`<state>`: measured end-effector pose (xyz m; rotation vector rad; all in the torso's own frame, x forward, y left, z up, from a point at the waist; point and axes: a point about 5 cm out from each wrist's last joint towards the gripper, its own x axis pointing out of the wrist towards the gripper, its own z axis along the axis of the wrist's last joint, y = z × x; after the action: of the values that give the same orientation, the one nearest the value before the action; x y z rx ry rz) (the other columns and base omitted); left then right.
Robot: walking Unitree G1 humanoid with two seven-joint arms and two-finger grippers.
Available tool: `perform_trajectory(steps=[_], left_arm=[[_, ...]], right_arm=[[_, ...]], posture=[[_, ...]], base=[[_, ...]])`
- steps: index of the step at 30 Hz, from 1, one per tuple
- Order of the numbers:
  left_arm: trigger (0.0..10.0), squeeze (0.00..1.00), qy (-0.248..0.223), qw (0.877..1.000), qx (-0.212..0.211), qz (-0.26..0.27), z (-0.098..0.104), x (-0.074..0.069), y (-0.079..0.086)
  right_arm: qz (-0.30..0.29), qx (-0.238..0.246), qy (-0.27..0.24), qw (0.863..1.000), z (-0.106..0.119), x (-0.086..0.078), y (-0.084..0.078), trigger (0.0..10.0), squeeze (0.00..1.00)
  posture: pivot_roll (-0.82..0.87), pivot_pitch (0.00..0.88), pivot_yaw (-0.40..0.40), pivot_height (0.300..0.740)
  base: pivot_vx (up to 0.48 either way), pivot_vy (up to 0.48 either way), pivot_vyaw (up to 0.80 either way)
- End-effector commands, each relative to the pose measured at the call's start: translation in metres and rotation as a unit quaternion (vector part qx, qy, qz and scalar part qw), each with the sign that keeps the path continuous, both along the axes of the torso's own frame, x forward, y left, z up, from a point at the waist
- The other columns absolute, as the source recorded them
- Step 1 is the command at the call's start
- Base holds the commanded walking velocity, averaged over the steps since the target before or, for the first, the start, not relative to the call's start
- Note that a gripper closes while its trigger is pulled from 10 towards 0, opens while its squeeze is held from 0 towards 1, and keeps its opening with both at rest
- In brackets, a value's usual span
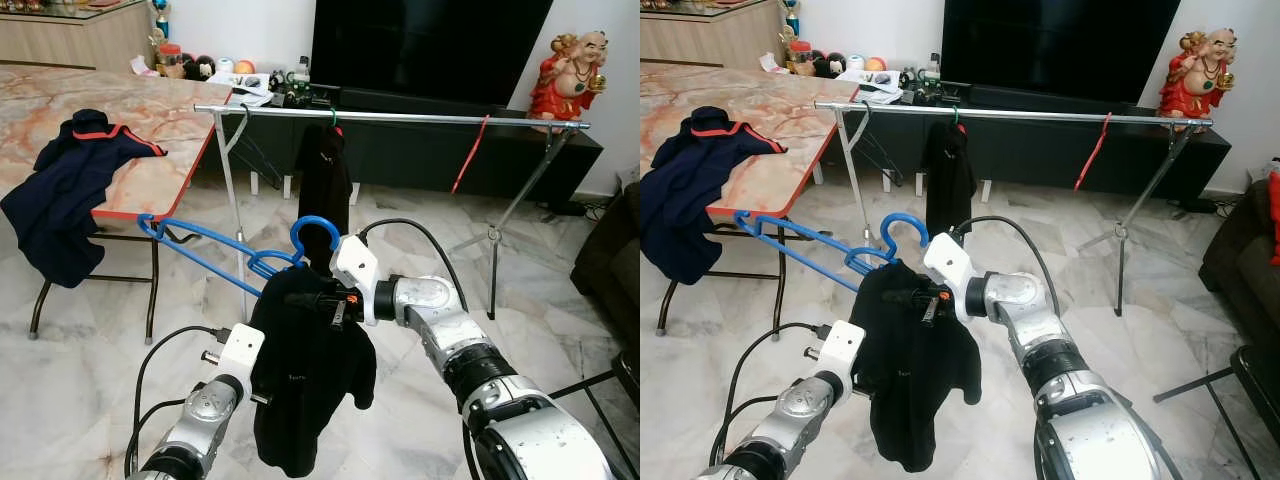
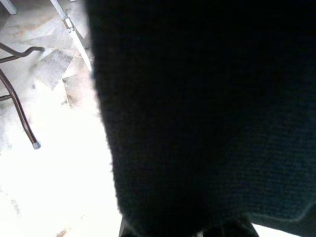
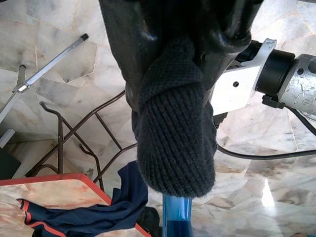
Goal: Hang hanger
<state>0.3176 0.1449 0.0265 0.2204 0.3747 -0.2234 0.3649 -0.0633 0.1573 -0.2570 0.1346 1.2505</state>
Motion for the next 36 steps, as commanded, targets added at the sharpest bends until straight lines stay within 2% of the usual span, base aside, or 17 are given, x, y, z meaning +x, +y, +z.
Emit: perform_trajectory(steps=[1,36], left_arm=[[0.0,0.00,-0.003,1.000,-0.001,-0.002,0.0017,0.0020,-0.0018],[0.0,0.00,-0.004,1.000,-0.002,-0.003,0.0019,0.0021,-0.0022]], right_arm=[[0.000,0.024,-0.029,0.999,0.0204,0.0054,0.0020,0.0,0.00],[0.000,0.024,-0.028,0.999,0.0203,0.0054,0.0020,0.0,0.00]], posture=[[0.14,0.000,-0.108,0.740],[0.14,0.000,-0.108,0.740]], base=[[0.000,0.000,0.00],[0.000,0.000,0.00]])
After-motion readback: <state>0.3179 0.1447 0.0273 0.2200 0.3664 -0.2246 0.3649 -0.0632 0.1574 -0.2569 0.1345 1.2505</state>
